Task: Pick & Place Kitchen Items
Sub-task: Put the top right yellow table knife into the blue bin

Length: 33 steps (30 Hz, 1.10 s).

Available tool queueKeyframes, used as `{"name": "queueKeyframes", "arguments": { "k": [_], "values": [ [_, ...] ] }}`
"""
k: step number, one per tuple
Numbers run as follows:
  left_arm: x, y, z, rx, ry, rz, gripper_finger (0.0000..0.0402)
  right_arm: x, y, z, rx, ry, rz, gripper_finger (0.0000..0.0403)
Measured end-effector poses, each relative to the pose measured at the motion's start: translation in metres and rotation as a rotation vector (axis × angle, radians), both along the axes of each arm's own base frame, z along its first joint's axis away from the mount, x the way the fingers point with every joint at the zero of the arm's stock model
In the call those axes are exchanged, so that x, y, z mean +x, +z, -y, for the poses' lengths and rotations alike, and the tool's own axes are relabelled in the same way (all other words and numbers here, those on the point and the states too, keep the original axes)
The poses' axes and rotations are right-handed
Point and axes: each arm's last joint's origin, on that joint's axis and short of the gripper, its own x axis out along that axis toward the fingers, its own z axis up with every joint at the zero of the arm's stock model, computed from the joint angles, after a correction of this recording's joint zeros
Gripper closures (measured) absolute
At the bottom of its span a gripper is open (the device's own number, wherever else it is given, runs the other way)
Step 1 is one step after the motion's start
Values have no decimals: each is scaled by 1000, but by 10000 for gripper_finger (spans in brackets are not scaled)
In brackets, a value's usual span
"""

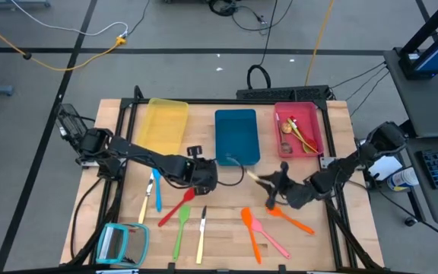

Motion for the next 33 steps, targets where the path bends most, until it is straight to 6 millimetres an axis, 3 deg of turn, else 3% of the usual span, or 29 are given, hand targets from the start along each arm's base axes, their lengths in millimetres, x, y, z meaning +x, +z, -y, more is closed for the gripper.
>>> {"name": "queueKeyframes", "arguments": {
  "k": [7,14,18,25,29,33],
  "values": [
    [-9,-1,10,36,32,-36,309,20,24,39,-51,-356,239,340],
    [-21,-2,19,92,104,-64,309,38,24,77,13,-416,287,339],
    [-30,-3,23,121,165,-90,309,58,23,90,75,-402,297,339],
    [-43,-2,26,146,264,-117,309,95,28,109,92,-370,106,339],
    [-50,-1,30,146,327,-115,309,100,27,122,147,-435,-127,339],
    [-56,-1,36,138,393,-93,309,100,21,130,242,-460,-219,339]
  ]
}}
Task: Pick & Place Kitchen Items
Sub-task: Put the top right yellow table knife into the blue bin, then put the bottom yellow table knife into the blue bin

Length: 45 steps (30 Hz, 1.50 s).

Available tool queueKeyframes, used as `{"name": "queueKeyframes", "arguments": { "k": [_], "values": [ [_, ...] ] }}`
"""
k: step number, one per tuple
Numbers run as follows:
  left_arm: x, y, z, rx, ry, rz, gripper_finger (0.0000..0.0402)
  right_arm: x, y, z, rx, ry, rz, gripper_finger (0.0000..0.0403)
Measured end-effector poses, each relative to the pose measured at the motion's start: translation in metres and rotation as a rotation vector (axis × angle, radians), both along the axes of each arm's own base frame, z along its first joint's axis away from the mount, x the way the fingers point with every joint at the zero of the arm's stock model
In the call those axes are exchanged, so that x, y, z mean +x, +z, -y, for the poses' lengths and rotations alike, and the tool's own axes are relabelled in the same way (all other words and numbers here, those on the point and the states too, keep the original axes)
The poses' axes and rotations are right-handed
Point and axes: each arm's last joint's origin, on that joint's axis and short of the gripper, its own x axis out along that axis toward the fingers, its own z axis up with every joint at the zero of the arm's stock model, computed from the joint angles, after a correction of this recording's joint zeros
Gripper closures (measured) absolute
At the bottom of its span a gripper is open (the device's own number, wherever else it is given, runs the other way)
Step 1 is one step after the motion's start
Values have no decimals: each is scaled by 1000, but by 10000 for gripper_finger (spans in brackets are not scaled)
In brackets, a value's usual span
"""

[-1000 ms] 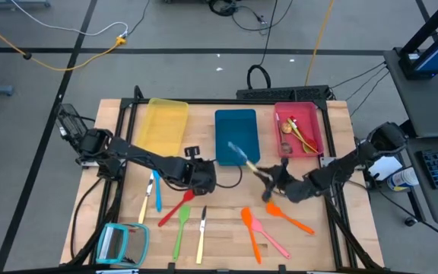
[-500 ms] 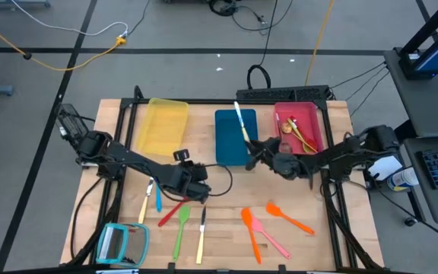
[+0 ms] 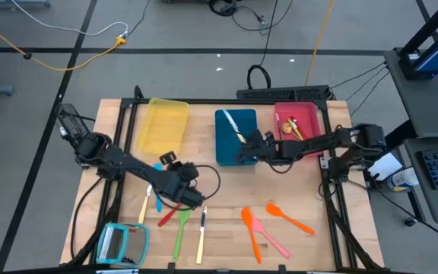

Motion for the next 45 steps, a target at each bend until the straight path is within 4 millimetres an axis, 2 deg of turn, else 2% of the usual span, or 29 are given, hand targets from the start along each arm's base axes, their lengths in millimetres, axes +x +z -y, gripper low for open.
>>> {"name": "queueKeyframes", "arguments": {
  "k": [10,16,25,30,37,45],
  "values": [
    [-9,1,12,-7,62,30,309,4,-29,17,70,77,-131,338],
    [-8,-2,15,-112,158,76,309,1,-40,30,59,86,-219,322],
    [1,-4,30,-215,143,191,309,-1,-38,37,33,90,-237,295],
    [8,-5,43,-343,140,274,309,0,-38,37,-1,137,-265,281],
    [26,0,66,-580,90,465,309,11,-21,38,-148,249,-179,256],
    [38,9,84,-771,79,625,309,23,23,28,-401,365,22,231]
  ]
}}
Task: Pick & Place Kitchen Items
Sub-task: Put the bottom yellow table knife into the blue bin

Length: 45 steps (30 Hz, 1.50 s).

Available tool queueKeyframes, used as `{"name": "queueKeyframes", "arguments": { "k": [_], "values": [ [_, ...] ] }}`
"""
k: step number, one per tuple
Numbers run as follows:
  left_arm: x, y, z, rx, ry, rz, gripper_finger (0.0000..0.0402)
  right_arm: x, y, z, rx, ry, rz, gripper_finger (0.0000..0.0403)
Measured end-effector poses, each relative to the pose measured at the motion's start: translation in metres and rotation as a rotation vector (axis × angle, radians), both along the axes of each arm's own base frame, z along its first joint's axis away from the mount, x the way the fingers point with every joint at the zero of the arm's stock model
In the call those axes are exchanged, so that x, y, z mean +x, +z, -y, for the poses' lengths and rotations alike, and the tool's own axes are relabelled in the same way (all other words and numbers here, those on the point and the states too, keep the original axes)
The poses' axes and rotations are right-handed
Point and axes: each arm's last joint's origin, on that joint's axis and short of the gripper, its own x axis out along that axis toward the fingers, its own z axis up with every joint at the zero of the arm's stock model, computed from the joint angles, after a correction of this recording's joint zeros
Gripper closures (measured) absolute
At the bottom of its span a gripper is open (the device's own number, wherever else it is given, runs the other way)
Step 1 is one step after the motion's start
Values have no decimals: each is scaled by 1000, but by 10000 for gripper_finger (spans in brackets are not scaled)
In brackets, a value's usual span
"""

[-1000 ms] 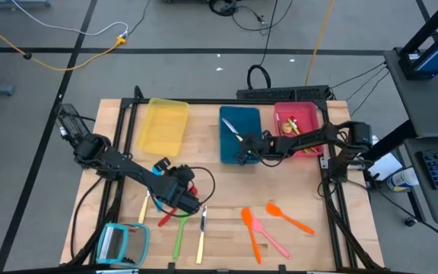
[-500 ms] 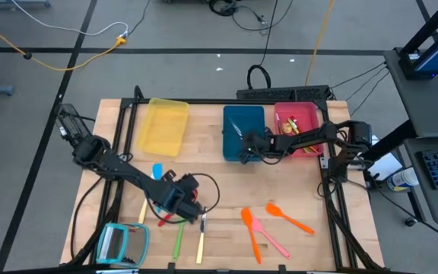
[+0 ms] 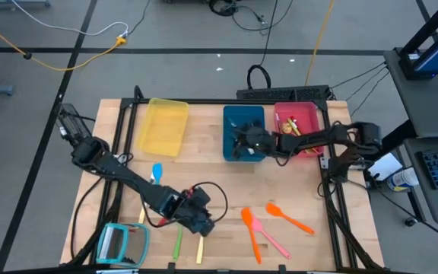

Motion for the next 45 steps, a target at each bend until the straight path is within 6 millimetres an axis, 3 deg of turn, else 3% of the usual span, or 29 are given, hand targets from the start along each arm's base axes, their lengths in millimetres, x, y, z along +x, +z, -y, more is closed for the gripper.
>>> {"name": "queueKeyframes", "arguments": {
  "k": [5,11,21,33,40,45],
  "values": [
    [-4,-1,5,-130,84,-46,309,1,16,-10,-61,52,66,231],
    [-7,-2,9,-325,168,-140,309,2,13,-18,-124,106,2,235],
    [-9,-2,12,-497,247,-239,309,2,11,-27,-152,148,-41,232],
    [-14,-3,17,-458,223,-246,309,0,7,-30,-139,160,-86,235],
    [-11,-1,20,-573,257,-269,309,-4,-1,-33,-133,168,-108,244],
    [-4,4,24,-621,226,-183,309,-7,-7,-36,-92,157,-105,244]
  ]
}}
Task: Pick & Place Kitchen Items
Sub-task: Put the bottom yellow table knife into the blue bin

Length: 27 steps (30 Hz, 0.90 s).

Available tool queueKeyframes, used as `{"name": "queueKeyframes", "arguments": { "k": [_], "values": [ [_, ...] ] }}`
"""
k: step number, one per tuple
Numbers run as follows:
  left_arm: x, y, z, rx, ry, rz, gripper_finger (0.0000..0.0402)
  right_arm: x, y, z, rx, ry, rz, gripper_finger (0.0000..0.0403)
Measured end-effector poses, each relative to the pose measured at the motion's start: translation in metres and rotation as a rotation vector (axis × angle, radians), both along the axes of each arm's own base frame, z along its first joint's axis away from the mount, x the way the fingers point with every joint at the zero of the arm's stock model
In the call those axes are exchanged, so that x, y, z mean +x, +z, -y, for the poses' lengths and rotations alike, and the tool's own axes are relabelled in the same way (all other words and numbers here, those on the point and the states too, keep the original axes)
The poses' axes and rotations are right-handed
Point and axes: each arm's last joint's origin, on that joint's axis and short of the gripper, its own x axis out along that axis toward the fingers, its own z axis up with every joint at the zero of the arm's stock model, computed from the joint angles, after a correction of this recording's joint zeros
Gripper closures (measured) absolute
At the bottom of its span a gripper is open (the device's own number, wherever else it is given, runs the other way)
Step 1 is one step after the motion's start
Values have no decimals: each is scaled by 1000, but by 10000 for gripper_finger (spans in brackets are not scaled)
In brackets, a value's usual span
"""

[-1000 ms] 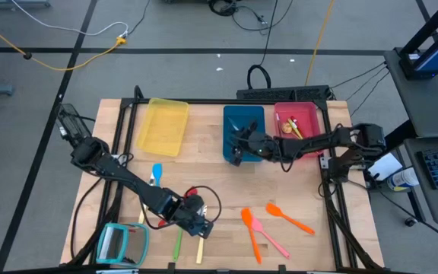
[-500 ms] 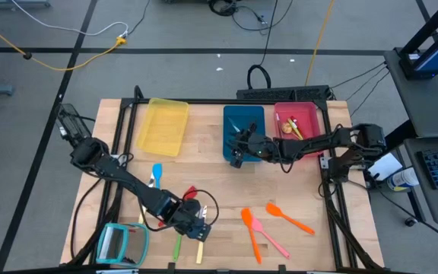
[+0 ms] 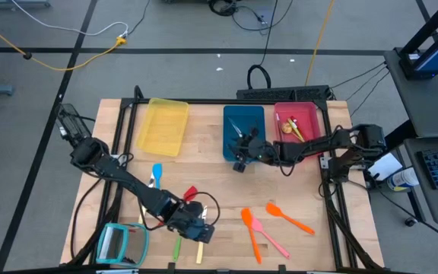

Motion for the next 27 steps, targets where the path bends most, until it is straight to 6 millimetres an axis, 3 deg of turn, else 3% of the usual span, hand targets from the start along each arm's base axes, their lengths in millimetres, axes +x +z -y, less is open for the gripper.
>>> {"name": "queueKeyframes", "arguments": {
  "k": [6,9,13,27],
  "values": [
    [12,10,0,-130,24,89,309,-5,-8,-4,1,13,-28,246],
    [19,18,3,-37,1,283,309,-7,-12,-7,1,20,-39,247],
    [23,23,2,42,4,399,309,-10,-17,-12,0,38,-58,248],
    [34,28,-12,120,-7,497,309,-15,-23,-39,-4,125,-82,248]
  ]
}}
